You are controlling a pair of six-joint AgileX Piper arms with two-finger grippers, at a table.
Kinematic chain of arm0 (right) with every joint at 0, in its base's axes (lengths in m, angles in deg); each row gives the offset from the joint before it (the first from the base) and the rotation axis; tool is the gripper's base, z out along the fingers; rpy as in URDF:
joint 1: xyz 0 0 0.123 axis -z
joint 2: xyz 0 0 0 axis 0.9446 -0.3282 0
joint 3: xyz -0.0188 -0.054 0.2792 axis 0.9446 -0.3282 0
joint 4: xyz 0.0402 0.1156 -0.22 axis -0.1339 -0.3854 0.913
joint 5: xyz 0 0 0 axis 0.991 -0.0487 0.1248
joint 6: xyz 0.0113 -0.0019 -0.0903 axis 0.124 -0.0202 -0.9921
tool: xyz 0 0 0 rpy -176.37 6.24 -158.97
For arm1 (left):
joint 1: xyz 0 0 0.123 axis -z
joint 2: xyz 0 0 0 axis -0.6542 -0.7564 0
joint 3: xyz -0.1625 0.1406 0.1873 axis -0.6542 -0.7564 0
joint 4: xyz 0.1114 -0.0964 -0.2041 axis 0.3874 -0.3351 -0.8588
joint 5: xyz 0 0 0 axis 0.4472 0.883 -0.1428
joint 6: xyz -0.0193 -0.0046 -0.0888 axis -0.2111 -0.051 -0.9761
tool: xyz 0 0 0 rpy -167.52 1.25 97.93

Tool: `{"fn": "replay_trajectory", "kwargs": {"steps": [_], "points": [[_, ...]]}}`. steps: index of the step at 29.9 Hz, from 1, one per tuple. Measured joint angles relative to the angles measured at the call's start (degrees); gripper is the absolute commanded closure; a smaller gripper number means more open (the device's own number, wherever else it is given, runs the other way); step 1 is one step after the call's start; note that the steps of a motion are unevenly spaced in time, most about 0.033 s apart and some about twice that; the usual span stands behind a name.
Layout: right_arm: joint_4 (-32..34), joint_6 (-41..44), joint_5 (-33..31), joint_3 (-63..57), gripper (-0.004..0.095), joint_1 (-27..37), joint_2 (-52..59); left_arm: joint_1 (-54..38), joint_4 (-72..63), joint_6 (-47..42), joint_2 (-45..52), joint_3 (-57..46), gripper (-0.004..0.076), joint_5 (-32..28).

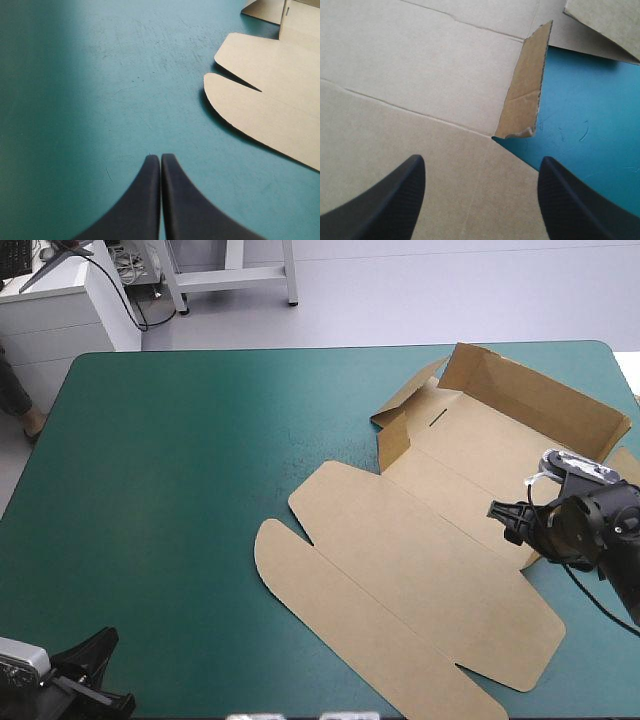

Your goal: Fold the box

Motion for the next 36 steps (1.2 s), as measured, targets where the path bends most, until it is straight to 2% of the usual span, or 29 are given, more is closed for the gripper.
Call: {"fn": "replay_trajectory", "kwargs": {"steps": [7, 11, 19, 22, 29, 36], "points": [[-7.6, -9.6, 0.1, 0.4, 0.0318, 12.5, -3.5, 0.0, 0.1, 0.0, 0.0, 0.0, 0.0732, 0.0], [-12.2, -16.6, 2.5, 0.5, 0.0318, 18.5, -4.8, 0.0, 0.1, 0.0, 0.0, 0.0, 0.0732, 0.0], [-14.5, -19.7, 5.2, 0.8, 0.0338, 20.4, -11.5, 0.0, 0.2, 0.0, 0.0, 0.0, 0.0732, 0.0], [-15.0, -20.1, 6.2, 0.8, 0.0452, 20.4, -14.9, 0.0, 0.2, 0.0, 0.0, 0.0, 0.0732, 0.0], [-15.1, -22.2, 6.0, 0.8, 0.0919, 20.4, -17.3, 0.0, 0.2, 0.0, 0.0, 0.0, 0.0732, 0.0], [-15.5, -28.0, 6.0, 1.1, 0.0925, 20.5, -17.3, 0.0, 0.2, 0.0, 0.0, 0.0, 0.0732, 0.0]]}}
